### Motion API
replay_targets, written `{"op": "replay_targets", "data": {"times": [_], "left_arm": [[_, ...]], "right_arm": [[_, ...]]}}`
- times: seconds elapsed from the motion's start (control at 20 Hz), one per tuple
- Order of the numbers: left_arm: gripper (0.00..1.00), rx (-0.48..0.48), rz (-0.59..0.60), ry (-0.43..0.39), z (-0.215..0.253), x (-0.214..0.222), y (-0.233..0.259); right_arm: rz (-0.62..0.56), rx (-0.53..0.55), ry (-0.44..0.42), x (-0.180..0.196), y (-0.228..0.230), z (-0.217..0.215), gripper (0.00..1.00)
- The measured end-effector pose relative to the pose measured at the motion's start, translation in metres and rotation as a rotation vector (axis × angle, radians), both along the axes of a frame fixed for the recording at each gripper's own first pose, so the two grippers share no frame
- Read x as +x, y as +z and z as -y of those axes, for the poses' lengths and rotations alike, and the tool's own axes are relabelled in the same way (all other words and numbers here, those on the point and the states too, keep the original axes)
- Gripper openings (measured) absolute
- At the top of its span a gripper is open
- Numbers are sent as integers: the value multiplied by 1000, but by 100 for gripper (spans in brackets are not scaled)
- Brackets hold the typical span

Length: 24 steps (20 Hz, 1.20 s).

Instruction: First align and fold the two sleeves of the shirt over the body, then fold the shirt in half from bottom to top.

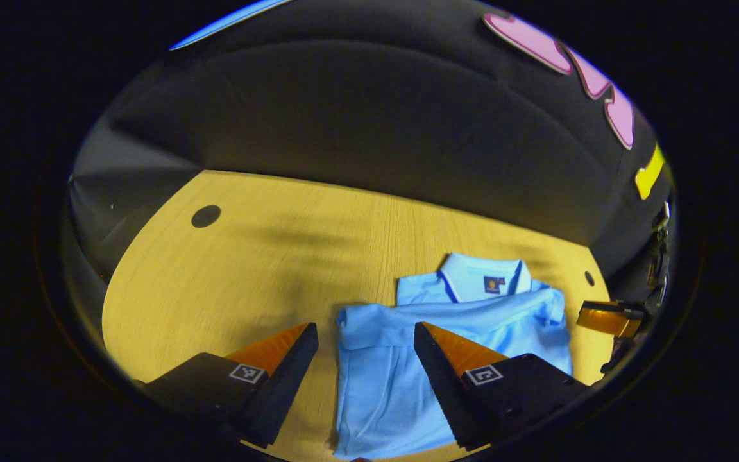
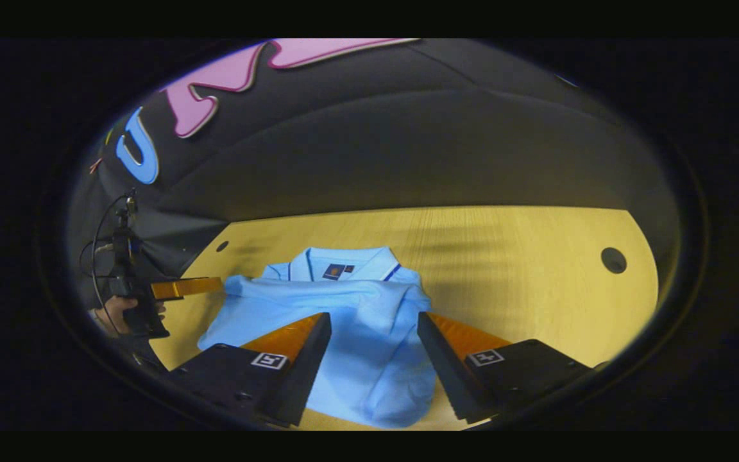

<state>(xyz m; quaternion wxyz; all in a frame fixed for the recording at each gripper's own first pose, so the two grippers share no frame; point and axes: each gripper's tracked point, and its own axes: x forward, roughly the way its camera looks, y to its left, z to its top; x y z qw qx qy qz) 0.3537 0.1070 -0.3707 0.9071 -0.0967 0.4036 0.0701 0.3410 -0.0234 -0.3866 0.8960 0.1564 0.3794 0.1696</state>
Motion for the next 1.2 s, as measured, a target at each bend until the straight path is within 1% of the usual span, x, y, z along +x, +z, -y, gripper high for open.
{"op": "replay_targets", "data": {"times": [0.05, 0.2, 0.3, 0.35, 0.4, 0.45, 0.55, 0.65, 0.7, 0.75, 0.85, 0.95, 1.1, 1.2], "left_arm": [[98, 6, 30, -5, 0, -5, 16], [98, 67, 123, -67, 13, -36, 65], [98, 119, 184, -123, 33, -67, 98], [97, 134, 223, -138, 45, -83, 115], [97, 130, 259, -156, 62, -102, 132], [97, 125, 299, -169, 79, -122, 150], [97, 116, 382, -204, 110, -163, 182], [97, 136, 426, -226, 129, -211, 204], [97, 139, 438, -226, 137, -232, 213], [97, 132, 462, -222, 144, -249, 224], [97, 104, 516, -196, 152, -281, 250], [97, 124, 572, -177, 145, -309, 268], [97, 179, 615, -206, 148, -347, 282], [97, 185, 615, -223, 152, -365, 283]], "right_arm": [[42, -12, -6, -3, 15, 7, 89], [183, -70, -58, -16, 68, 28, 90], [281, -108, -101, -39, 116, 41, 97], [337, -141, -122, -53, 142, 47, 97], [397, -180, -140, -68, 168, 50, 97], [445, -230, -168, -87, 192, 53, 97], [532, -322, -256, -131, 237, 56, 99], [621, -388, -300, -180, 277, 44, 99], [657, -400, -315, -205, 291, 31, 99], [673, -391, -322, -229, 305, 20, 97], [679, -352, -329, -271, 321, 4, 96], [688, -343, -358, -308, 336, -2, 97], [728, -363, -373, -348, 351, -8, 97], [750, -384, -369, -363, 361, -8, 97]]}}
